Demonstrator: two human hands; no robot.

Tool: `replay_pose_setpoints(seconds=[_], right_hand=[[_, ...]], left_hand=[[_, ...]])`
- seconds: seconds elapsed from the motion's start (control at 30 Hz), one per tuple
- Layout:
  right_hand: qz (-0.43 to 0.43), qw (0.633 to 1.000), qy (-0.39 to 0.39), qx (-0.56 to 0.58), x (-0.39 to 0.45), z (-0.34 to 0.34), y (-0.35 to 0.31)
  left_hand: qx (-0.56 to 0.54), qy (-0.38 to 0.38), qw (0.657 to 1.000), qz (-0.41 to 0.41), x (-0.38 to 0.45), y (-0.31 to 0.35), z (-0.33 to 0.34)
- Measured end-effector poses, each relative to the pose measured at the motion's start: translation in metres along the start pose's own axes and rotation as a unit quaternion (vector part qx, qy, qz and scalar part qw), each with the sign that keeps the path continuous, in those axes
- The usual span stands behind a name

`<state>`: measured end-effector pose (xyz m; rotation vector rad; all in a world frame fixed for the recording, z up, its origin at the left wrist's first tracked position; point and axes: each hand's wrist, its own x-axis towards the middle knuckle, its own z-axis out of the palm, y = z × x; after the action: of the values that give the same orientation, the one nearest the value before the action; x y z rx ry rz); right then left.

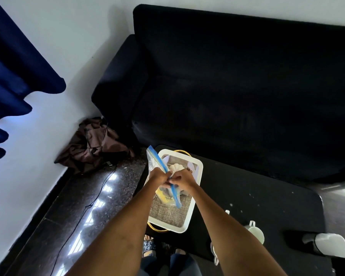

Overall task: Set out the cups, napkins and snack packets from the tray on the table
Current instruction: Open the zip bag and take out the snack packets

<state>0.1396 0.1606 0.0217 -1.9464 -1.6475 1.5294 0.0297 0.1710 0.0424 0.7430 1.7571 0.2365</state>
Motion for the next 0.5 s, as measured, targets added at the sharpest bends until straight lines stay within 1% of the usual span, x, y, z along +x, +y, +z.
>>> replay_pose_setpoints(seconds=[0.07,0.13,0.27,0.33,0.5], right_hand=[[0.018,0.999,-0.022,0.018,0.002,0.0,-0.001],[0.027,0.999,-0.02,0.023,0.004,0.001,-0.004],[-0.006,0.999,0.053,-0.003,0.01,0.002,-0.009],[-0.022,0.998,0.056,-0.005,0.01,0.003,-0.011],[-0.028,0.998,0.047,-0.034,0.011,0.009,-0.013]], left_hand=[[-0.004,0.011,1.0,0.002,0.004,-0.002,-0.003],[-0.02,-0.008,1.0,-0.001,0.005,0.0,-0.006],[-0.037,-0.07,0.997,-0.004,-0.001,0.004,-0.011],[-0.048,-0.09,0.995,0.008,-0.002,0.004,-0.017],[-0.099,-0.078,0.992,0.013,-0.003,0.002,-0.028]])
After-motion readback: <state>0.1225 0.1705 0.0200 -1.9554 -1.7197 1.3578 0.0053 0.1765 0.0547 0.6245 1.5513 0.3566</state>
